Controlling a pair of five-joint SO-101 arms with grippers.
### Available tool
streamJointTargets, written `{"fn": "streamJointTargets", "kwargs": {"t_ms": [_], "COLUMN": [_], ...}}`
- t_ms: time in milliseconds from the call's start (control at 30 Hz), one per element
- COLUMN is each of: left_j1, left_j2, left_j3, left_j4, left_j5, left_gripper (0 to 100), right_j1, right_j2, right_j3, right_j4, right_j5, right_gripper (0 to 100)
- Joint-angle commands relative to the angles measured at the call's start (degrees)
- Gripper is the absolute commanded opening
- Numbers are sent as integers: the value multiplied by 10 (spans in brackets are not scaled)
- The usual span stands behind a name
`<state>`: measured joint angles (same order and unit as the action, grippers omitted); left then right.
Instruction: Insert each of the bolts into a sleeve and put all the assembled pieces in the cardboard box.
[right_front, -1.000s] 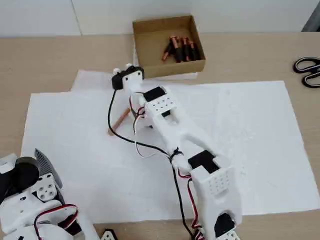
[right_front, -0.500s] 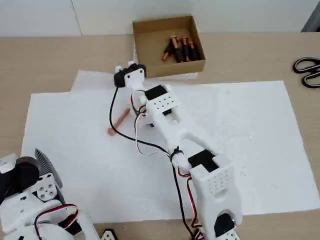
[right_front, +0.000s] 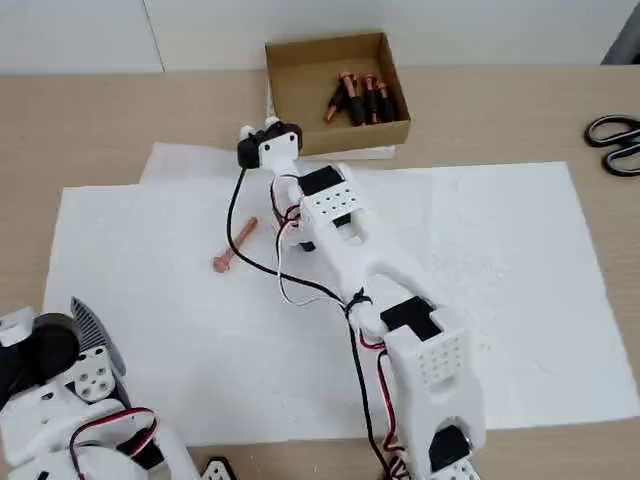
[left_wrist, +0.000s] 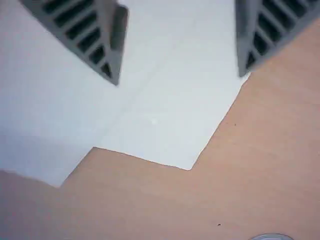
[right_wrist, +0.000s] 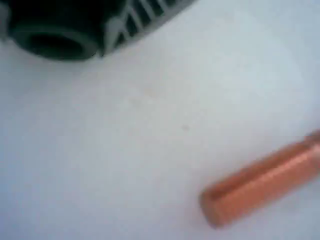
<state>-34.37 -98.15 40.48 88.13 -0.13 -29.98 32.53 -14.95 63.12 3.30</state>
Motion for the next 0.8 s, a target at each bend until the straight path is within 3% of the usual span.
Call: {"fn": "streamJointTargets", "kwargs": {"t_ms": [0,200,600,767], "left_j1": [-1,-1,-1,-1], "left_j2": [-3,-4,-2,-2], "left_j3": [-2,-2,-4,-4], "left_j4": [-12,-12,-12,-11], "left_j5": [4,4,4,4], "left_gripper": [145,145,145,145], "right_j1": [7,26,68,85], "right_j2": [-5,-7,-5,19], "right_j3": [-15,-47,-292,-276], "right_j4": [18,71,335,343], "right_j5": [-2,-1,-5,-35], "right_gripper": [4,4,4,4]}}
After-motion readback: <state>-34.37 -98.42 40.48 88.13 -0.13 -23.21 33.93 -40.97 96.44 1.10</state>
